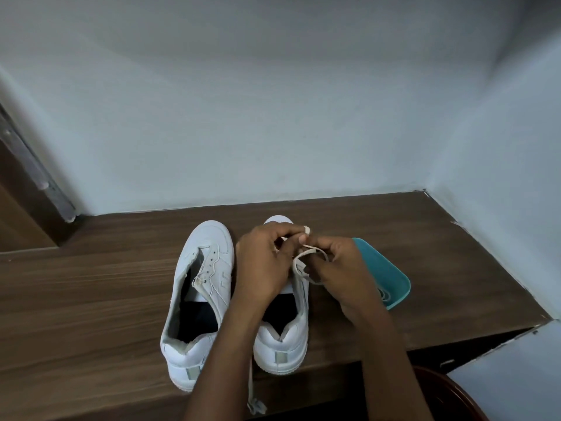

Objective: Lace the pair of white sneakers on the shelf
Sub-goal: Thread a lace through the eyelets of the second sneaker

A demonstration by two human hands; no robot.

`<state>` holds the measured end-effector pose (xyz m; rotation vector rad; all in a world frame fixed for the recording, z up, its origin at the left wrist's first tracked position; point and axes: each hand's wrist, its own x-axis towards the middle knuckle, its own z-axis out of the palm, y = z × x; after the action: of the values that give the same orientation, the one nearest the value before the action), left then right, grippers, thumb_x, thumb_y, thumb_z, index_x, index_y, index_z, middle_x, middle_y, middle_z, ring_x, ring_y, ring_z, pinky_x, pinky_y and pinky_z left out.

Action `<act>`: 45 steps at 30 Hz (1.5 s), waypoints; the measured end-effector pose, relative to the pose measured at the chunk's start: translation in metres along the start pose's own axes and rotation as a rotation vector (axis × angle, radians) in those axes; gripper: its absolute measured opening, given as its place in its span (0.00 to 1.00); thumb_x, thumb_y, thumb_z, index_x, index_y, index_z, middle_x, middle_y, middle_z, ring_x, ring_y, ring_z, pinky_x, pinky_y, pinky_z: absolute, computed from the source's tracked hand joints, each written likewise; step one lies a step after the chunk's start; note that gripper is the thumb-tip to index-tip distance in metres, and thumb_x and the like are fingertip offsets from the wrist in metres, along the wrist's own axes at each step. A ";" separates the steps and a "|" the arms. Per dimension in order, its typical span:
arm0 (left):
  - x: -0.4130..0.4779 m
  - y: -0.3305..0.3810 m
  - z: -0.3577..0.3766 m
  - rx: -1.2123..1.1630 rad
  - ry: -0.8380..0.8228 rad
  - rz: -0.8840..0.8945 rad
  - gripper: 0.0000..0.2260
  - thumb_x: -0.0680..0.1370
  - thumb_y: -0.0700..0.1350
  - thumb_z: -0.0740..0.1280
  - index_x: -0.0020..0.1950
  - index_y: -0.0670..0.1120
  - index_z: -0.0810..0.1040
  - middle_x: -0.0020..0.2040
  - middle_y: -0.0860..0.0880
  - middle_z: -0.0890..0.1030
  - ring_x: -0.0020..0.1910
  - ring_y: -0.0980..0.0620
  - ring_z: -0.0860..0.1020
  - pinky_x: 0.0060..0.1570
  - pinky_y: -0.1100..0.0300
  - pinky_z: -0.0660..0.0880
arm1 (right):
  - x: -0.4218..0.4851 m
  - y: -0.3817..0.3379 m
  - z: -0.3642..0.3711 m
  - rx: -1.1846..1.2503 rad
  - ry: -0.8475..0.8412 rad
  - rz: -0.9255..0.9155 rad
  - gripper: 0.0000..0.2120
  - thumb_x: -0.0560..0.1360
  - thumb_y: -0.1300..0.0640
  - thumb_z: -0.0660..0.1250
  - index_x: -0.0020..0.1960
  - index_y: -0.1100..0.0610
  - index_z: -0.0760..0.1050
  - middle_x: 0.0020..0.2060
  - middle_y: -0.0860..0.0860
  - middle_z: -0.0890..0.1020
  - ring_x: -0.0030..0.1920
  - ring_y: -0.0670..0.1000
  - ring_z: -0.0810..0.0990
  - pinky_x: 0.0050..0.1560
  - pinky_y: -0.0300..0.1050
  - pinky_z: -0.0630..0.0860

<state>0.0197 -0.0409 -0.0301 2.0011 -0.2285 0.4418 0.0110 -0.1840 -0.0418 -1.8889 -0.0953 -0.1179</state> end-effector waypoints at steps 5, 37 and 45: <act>0.003 -0.019 -0.023 0.022 0.060 -0.268 0.09 0.79 0.41 0.67 0.47 0.54 0.84 0.41 0.59 0.84 0.43 0.60 0.82 0.50 0.58 0.78 | 0.004 0.003 0.003 -0.013 0.089 -0.003 0.06 0.76 0.55 0.74 0.41 0.55 0.85 0.30 0.49 0.84 0.32 0.44 0.83 0.41 0.50 0.81; -0.005 -0.024 -0.032 0.351 -0.384 0.028 0.16 0.74 0.41 0.67 0.57 0.60 0.78 0.48 0.55 0.70 0.41 0.56 0.74 0.44 0.54 0.77 | 0.000 0.001 0.006 0.176 -0.010 0.215 0.08 0.83 0.61 0.62 0.54 0.66 0.77 0.48 0.60 0.84 0.44 0.53 0.87 0.40 0.46 0.84; -0.003 -0.026 -0.030 0.368 -0.355 0.015 0.12 0.73 0.40 0.69 0.51 0.56 0.82 0.46 0.56 0.72 0.38 0.59 0.72 0.43 0.56 0.73 | 0.000 -0.005 0.002 0.153 -0.058 0.263 0.07 0.82 0.62 0.64 0.51 0.63 0.80 0.45 0.58 0.86 0.45 0.53 0.88 0.45 0.52 0.85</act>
<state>0.0196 -0.0027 -0.0405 2.4366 -0.4058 0.1381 0.0102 -0.1808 -0.0379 -1.7357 0.1024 0.1214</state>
